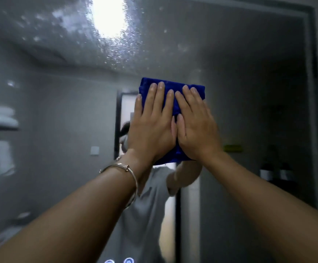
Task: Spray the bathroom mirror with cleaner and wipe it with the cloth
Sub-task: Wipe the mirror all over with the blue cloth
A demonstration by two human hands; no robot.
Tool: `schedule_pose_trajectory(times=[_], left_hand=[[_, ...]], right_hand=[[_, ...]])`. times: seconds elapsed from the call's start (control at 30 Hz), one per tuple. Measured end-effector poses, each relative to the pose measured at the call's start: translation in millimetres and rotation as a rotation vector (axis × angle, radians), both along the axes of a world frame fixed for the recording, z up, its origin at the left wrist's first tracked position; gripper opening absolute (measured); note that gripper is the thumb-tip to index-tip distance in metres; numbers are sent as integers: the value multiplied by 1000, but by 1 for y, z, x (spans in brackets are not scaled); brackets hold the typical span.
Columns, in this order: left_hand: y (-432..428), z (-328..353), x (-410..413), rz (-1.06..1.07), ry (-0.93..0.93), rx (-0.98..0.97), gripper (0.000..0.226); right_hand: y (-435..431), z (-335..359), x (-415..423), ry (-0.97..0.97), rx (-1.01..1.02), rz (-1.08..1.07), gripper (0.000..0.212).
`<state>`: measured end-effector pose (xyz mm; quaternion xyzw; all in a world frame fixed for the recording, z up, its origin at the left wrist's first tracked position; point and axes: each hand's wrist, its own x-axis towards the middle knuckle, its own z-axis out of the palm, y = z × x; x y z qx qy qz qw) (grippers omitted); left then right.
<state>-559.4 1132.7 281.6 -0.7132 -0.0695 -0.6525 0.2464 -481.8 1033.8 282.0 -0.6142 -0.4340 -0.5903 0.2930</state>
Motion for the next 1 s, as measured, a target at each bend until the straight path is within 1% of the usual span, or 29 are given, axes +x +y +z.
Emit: schedule_pose_trajectory(times=[0.17,0.33,0.47,0.67,0.77,0.87,1.0], left_hand=[[-64,-9,57,36,49,23,56],[-64,-1,56,45,99,50,59],[-58,12,46,72,108,38,61],[-7,52,-1,171,33,22,60],[18,53,-25,186,33,-3,60],[41,53,-49,200,63,-40,62],[73,51,-76,201,47,-79,64]], right_hand=[[-64,-17,57,54,16,-45,59],[-62,-15,61,21,67,-59,57],[-58,2,53,2,35,-95,58],[-1,46,9,-53,79,-35,59],[28,50,-13,-83,92,4,60],[50,51,-36,-78,73,25,63],[81,52,-64,-79,39,37,66]])
